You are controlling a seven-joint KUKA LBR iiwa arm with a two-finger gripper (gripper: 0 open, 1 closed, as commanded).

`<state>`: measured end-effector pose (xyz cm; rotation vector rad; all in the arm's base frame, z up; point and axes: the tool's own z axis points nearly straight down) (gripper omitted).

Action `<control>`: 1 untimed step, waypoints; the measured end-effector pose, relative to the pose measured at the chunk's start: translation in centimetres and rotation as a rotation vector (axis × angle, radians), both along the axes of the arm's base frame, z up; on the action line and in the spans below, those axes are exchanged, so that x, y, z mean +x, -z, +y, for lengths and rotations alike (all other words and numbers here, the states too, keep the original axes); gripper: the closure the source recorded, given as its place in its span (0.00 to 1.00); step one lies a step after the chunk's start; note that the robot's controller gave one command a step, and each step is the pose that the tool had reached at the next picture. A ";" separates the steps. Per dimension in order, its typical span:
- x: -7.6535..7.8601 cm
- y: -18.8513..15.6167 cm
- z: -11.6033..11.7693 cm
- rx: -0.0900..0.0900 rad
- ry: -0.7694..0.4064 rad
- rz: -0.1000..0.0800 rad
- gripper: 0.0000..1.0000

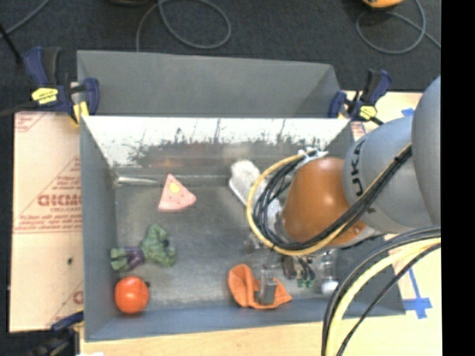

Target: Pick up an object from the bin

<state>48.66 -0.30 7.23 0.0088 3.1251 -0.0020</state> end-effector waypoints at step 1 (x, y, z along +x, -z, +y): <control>-0.3 0.1 -2.2 0.003 0.061 -0.002 0.00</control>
Offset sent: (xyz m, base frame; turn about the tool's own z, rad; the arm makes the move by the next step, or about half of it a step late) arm -0.0016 0.0071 -0.0023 0.1434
